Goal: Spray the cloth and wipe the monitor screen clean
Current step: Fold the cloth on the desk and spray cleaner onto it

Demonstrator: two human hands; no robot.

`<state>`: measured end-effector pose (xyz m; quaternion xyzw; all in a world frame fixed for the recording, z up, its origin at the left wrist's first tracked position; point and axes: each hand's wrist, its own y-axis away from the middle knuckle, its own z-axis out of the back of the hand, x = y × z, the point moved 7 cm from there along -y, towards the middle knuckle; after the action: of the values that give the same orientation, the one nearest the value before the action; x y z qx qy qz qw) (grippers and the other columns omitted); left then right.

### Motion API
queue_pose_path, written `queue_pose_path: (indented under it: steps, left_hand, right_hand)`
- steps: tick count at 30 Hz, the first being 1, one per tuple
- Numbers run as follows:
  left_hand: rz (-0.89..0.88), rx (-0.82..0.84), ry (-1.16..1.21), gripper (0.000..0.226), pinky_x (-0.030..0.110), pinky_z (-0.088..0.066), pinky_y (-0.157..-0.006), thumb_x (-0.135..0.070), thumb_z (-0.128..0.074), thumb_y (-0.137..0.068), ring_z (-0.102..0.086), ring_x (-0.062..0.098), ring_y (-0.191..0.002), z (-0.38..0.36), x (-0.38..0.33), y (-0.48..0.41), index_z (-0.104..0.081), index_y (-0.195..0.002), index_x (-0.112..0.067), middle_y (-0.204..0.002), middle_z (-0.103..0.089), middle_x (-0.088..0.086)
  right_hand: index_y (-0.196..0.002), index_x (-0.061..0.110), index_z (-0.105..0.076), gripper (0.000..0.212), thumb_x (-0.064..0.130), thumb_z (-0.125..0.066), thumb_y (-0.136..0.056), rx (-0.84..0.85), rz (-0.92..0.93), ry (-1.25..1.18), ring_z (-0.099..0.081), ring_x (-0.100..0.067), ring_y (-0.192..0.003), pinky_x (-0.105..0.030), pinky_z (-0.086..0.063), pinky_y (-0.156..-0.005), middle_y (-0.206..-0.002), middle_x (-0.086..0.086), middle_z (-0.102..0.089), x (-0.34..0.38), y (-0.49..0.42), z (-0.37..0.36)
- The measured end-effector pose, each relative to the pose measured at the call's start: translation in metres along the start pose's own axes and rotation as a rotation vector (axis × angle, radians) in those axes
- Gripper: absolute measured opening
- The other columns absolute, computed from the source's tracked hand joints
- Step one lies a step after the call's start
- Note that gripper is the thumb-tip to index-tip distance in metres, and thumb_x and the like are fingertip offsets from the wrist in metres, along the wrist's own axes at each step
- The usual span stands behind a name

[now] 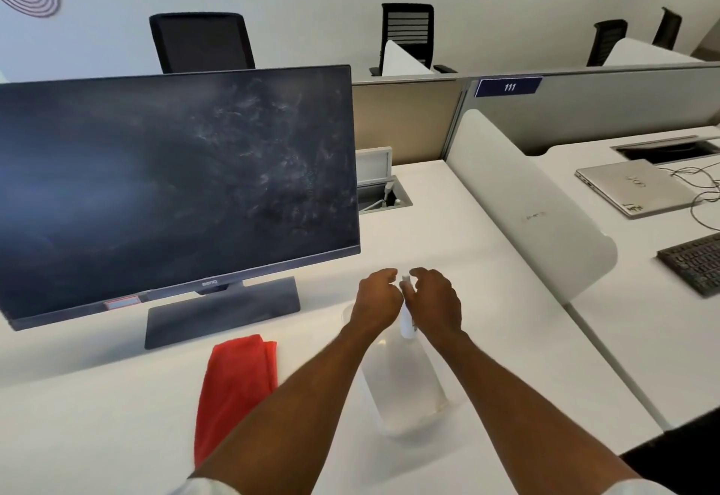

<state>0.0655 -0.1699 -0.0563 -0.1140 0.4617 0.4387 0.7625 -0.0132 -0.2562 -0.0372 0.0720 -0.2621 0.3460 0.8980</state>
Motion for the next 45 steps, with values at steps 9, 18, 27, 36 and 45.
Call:
queue_pose_path:
  steps: [9,18,27,36,45]
  left_hand:
    - [-0.041,-0.032,0.049,0.028,0.026,-0.044,-0.095,-0.01,-0.049,-0.098,-0.06,0.026,-0.113,0.005,-0.001,0.001,-0.065,-0.121,-0.007,-0.124,-0.065,0.011]
    - [-0.126,-0.084,0.184,0.015,0.011,-0.043,-0.065,-0.041,-0.056,-0.095,-0.059,0.001,-0.066,0.037,-0.003,0.018,-0.06,-0.095,-0.027,-0.078,-0.061,-0.018]
    - [-0.132,-0.227,0.311,0.026,0.02,-0.051,-0.083,-0.028,-0.054,-0.098,-0.063,0.012,-0.09,0.103,0.011,0.06,-0.061,-0.119,-0.016,-0.109,-0.066,-0.001]
    - [-0.038,-0.172,0.343,0.025,0.031,-0.055,-0.086,-0.014,-0.048,-0.098,-0.066,0.019,-0.096,0.151,0.085,0.104,-0.064,-0.117,-0.01,-0.112,-0.069,0.006]
    - [0.017,-0.191,0.004,0.041,0.025,-0.04,-0.088,-0.038,-0.058,-0.092,-0.059,0.017,-0.112,0.185,0.179,0.137,-0.06,-0.128,-0.018,-0.127,-0.064,0.0]
  right_hand:
    - [-0.098,0.012,-0.069,0.02,0.028,-0.062,-0.09,0.053,0.031,-0.13,-0.064,-0.023,-0.088,-0.025,-0.039,-0.068,-0.097,-0.005,-0.068,0.006,-0.009,0.002]
    - [-0.105,0.012,-0.068,0.02,0.026,-0.065,-0.092,-0.031,0.176,-0.303,-0.065,-0.017,-0.092,-0.022,-0.049,-0.082,-0.104,-0.004,-0.072,0.065,-0.007,0.032]
    - [-0.121,0.019,-0.066,0.031,0.032,-0.061,-0.094,-0.054,0.349,-0.384,-0.066,-0.019,-0.103,-0.025,-0.049,-0.089,-0.117,-0.003,-0.07,0.141,0.028,0.026]
    - [-0.14,0.025,-0.048,0.046,0.025,-0.059,-0.095,0.381,0.354,-0.346,-0.059,-0.023,-0.116,-0.033,-0.049,-0.098,-0.131,0.0,-0.058,0.186,0.079,-0.048]
    - [-0.13,0.018,-0.059,0.034,0.018,-0.052,-0.097,0.268,0.346,-0.404,-0.063,-0.019,-0.107,-0.032,-0.056,-0.091,-0.129,-0.003,-0.064,0.169,0.132,-0.092]
